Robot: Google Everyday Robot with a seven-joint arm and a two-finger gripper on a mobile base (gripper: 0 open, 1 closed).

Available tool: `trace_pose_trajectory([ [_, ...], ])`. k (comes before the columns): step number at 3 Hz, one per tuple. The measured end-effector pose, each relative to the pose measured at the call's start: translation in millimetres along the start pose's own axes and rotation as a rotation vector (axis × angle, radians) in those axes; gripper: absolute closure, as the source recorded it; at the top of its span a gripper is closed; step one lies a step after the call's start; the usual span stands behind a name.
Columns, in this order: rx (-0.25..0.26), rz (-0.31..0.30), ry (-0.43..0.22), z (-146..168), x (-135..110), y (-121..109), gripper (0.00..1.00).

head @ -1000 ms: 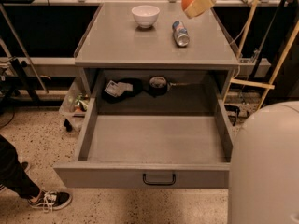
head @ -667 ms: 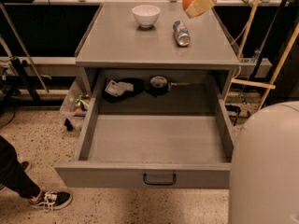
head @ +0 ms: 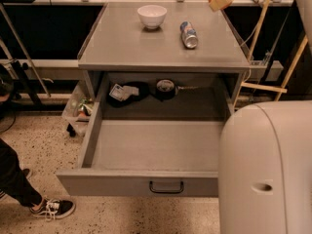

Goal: Pick orange from top drawer and place on counter

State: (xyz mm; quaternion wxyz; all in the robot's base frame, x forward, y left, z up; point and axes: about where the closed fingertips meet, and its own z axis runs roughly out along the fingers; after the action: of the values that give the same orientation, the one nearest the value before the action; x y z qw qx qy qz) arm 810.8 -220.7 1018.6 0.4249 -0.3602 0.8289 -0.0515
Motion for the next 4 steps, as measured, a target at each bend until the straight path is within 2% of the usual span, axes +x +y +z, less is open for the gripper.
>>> trace_pose_trajectory([
  [1, 0.058, 0.060, 0.078, 30.2, 32.8, -19.8, 1.00],
  [2, 0.007, 0.103, 0.156, 68.9, 73.2, -7.6, 1.00],
  [3, -0.108, 0.105, 0.220, 102.0, 103.8, 25.0, 1.00],
  [4, -0.129, 0.106, 0.235, 107.1, 109.8, 31.3, 0.85],
])
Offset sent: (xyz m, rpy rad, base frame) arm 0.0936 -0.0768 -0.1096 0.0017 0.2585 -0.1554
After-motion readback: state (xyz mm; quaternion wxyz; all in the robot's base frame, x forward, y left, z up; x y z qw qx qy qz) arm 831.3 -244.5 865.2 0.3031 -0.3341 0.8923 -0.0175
